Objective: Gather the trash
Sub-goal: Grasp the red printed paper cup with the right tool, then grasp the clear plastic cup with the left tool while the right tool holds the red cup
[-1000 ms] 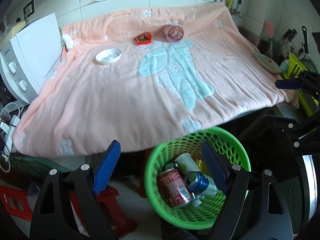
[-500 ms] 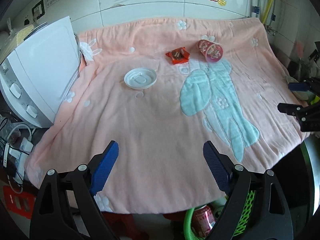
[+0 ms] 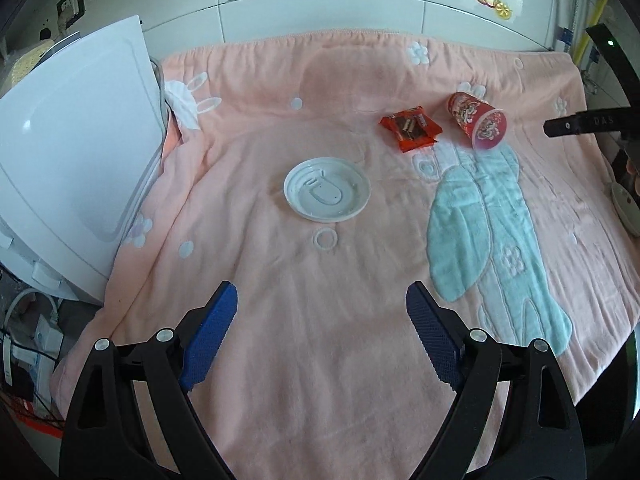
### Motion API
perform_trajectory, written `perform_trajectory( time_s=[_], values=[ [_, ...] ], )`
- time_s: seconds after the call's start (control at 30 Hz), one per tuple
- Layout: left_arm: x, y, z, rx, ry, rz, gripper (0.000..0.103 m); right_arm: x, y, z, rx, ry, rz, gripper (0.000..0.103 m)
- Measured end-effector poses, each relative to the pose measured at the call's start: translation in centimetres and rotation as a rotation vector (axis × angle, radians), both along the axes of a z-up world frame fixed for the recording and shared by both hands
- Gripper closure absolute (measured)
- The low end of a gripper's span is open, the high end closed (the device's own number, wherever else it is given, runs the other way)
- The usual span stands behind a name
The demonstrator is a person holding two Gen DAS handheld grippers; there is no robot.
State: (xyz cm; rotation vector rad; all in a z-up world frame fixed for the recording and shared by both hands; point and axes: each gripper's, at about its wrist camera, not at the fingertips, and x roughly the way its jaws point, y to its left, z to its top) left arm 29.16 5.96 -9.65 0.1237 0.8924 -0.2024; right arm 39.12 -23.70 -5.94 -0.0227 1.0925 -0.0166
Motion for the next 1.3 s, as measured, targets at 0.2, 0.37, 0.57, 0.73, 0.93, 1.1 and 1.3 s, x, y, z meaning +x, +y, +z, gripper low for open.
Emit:
perform_trajectory(
  time_s=[0.2,0.37,0.57,0.73,0.93,1.1,1.3],
  values=[
    [2.7,0.9,-0.6,-0.009,0.01,0.022,0.016,6.4,-1.5,-1.0,0.024,0.046,-0.073,0.024],
    [4.0,1.6,-1.4,-0.016,0.021,0.036,0.016,10.0,-2.4,-2.6,0.015,0.077,-0.119,0.024],
    [4.9,2.4,-2.3,-0.01,0.038,0.049,0.016,12.7,-3.5,-5.1,0.014,0.122,-0.157,0.024],
    [5.7,2.7,-2.9,-0.018,0.051,0.058,0.016,13.8,-3.7,-6.7,0.046,0.142,-0.172,0.026],
    [6.3,2.2,-2.9,-0.009,0.041,0.048,0.016,14.8,-3.5,-8.4,0.082,0.162,-0.17,0.027],
    [7.3,2.0,-2.9,-0.018,0.039,0.057,0.016,14.9,-3.6,-9.5,0.129,0.178,-0.184,0.032],
    [9.4,1.1,-2.3,-0.039,0.025,0.041,0.016,13.0,-3.5,-8.8,0.122,0.164,-0.155,0.033]
  ],
)
